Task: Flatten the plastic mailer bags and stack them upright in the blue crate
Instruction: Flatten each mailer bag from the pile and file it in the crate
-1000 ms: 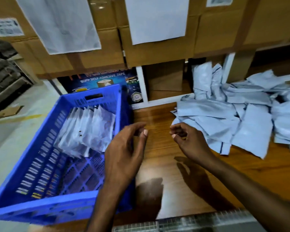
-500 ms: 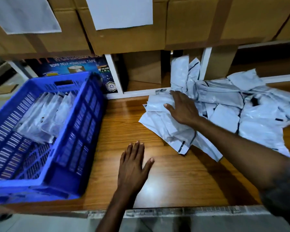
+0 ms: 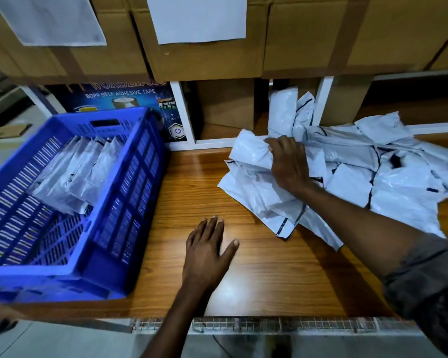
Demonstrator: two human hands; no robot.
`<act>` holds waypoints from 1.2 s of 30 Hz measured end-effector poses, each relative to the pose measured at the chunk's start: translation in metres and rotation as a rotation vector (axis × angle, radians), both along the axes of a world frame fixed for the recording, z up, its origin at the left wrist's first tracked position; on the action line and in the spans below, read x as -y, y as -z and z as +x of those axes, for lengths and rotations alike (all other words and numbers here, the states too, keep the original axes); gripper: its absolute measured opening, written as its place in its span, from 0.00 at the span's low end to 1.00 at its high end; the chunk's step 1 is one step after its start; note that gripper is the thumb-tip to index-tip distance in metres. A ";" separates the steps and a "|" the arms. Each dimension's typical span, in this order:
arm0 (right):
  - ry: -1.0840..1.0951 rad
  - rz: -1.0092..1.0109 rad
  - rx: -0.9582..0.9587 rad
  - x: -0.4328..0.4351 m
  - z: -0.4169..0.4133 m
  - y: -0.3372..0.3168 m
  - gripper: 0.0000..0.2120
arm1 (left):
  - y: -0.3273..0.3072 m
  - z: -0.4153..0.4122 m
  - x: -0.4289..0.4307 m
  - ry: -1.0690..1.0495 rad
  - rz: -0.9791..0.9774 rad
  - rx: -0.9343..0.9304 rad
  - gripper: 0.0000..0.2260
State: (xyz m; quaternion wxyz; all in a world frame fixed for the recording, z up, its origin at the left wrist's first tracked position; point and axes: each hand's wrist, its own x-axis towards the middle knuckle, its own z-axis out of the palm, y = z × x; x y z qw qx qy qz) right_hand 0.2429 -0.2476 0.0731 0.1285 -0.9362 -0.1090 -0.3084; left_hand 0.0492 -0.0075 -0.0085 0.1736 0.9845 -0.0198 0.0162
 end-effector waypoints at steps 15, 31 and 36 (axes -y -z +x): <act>-0.074 0.104 -0.091 -0.060 -0.222 0.062 0.13 | 0.018 -0.044 -0.117 0.060 -0.083 0.151 0.24; -0.146 -0.116 -0.223 -0.092 -0.239 0.064 0.27 | 0.021 -0.043 -0.120 0.001 -0.177 0.216 0.18; 0.065 0.036 -0.022 -0.070 -0.180 0.030 0.17 | 0.020 -0.038 -0.114 0.035 0.020 0.167 0.22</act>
